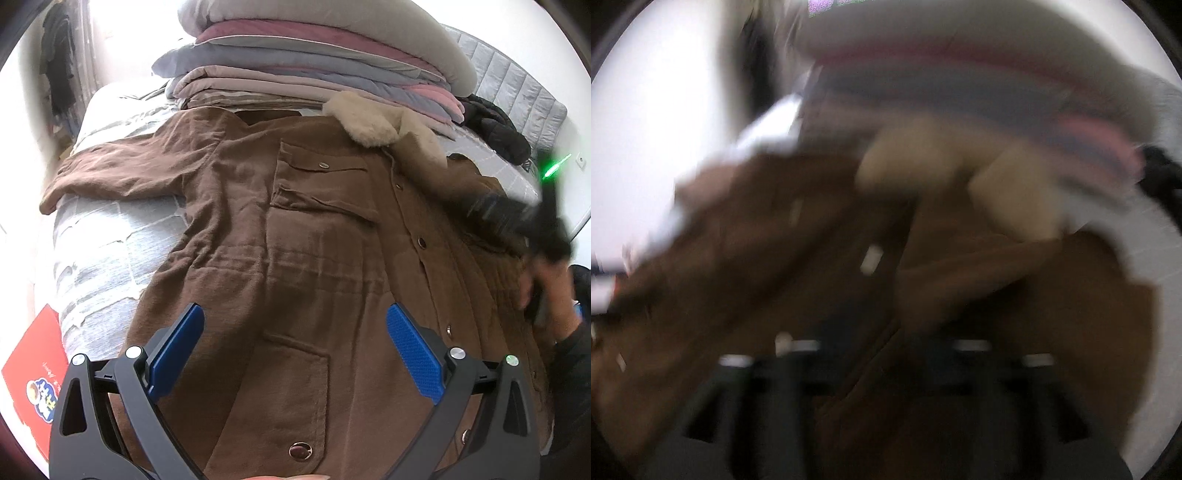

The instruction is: Fold large clothes

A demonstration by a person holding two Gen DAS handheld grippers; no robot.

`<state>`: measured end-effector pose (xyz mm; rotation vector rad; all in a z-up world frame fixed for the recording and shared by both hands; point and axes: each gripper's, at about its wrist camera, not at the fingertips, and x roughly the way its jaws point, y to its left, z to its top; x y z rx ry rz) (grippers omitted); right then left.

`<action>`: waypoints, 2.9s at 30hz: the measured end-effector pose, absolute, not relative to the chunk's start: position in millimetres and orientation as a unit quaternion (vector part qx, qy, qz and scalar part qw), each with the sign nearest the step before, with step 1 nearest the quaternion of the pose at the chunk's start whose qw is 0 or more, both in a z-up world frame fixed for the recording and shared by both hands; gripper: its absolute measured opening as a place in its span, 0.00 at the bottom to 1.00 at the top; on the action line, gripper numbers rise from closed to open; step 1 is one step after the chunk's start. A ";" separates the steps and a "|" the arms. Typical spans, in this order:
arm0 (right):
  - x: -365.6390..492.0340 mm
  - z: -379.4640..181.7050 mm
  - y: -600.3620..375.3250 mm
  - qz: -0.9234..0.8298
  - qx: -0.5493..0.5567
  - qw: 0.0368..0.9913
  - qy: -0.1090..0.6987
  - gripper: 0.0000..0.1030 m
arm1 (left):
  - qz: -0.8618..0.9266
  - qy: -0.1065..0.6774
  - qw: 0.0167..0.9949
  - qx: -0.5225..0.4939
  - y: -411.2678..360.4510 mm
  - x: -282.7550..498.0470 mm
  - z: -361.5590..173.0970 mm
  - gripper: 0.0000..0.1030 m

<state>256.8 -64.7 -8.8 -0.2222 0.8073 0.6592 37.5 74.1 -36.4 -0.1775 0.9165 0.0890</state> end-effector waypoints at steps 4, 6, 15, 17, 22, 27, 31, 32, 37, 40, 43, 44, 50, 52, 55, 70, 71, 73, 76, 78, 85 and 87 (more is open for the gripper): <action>236.8 -20.0 -58.4 0.331 -0.109 0.855 0.384 0.63 | 0.041 0.439 0.893 -0.091 76.7 37.0 -33.0 0.93; 231.1 -0.9 -74.0 0.346 -0.059 0.867 0.354 0.68 | 0.041 0.439 0.893 -0.092 77.1 38.0 -32.8 0.93; 278.1 17.0 -150.7 0.286 0.231 0.875 0.315 0.74 | 0.039 0.442 0.891 -0.094 74.6 38.9 -34.0 0.93; 282.7 14.3 -132.3 0.305 0.211 0.867 0.333 0.74 | 0.037 0.442 0.891 -0.098 75.4 38.4 -33.6 0.93; 243.2 14.2 -31.4 0.386 -0.018 0.848 0.362 0.77 | 0.037 0.441 0.891 -0.103 78.1 36.8 -32.6 0.93; 247.6 26.6 -76.0 0.364 0.087 0.868 0.325 0.78 | 0.036 0.438 0.892 -0.107 81.1 34.8 -29.9 0.93; 284.9 8.3 -127.2 0.288 0.226 0.858 0.359 0.79 | 0.036 0.438 0.892 -0.111 83.6 33.6 -28.8 0.93; 286.9 2.9 -124.9 0.290 0.229 0.853 0.370 0.79 | 0.036 0.438 0.892 -0.112 83.8 33.4 -28.5 0.93; 288.2 -24.1 -70.8 0.283 0.108 0.841 0.449 0.86 | 0.034 0.438 0.892 -0.108 83.9 32.0 -27.6 0.93; 277.5 4.7 -91.5 0.295 0.157 0.860 0.386 0.86 | 0.038 0.438 0.891 -0.112 88.0 31.8 -27.6 0.93; 264.0 28.9 -138.5 0.240 0.188 0.895 0.327 0.87 | 0.043 0.438 0.891 -0.114 91.7 31.5 -27.3 0.93; 268.5 27.6 -151.6 0.212 0.201 0.899 0.326 0.89 | 0.044 0.438 0.890 -0.115 92.3 31.6 -27.1 0.93; 272.3 -16.5 -192.5 0.126 0.256 0.869 0.404 0.92 | 0.052 0.440 0.891 -0.096 94.3 32.5 -29.8 0.93; 261.7 2.9 -173.3 0.151 0.233 0.878 0.389 0.92 | 0.062 0.438 0.893 -0.089 97.9 32.3 -29.6 0.93; 232.8 25.2 -125.7 0.196 0.202 0.881 0.380 0.92 | 0.086 0.429 0.896 -0.081 109.6 32.5 -24.9 0.93; 170.5 -15.0 -8.6 0.266 0.141 0.851 0.429 0.92 | 0.204 0.379 0.902 -0.040 172.7 11.7 -5.1 0.93; 170.8 -18.2 -9.0 0.267 0.142 0.851 0.430 0.93 | 0.204 0.377 0.903 -0.040 173.4 11.2 -5.4 0.93; 169.9 -19.9 -13.6 0.269 0.143 0.851 0.427 0.93 | 0.206 0.374 0.903 -0.040 174.9 8.9 -3.8 0.93; 169.3 -23.9 -14.9 0.269 0.145 0.852 0.426 0.93 | 0.200 0.375 0.904 -0.047 178.2 7.0 -2.7 0.93; 169.0 -23.0 -17.0 0.271 0.148 0.850 0.426 0.93 | 0.196 0.377 0.904 -0.051 180.7 7.4 -4.2 0.93; 168.8 -23.7 -22.2 0.278 0.166 0.846 0.424 0.93 | 0.169 0.336 0.926 -0.033 177.6 6.3 7.6 0.93; 168.8 -23.7 -22.3 0.278 0.167 0.846 0.424 0.93 | 0.153 0.322 0.933 -0.048 179.9 4.6 13.7 0.93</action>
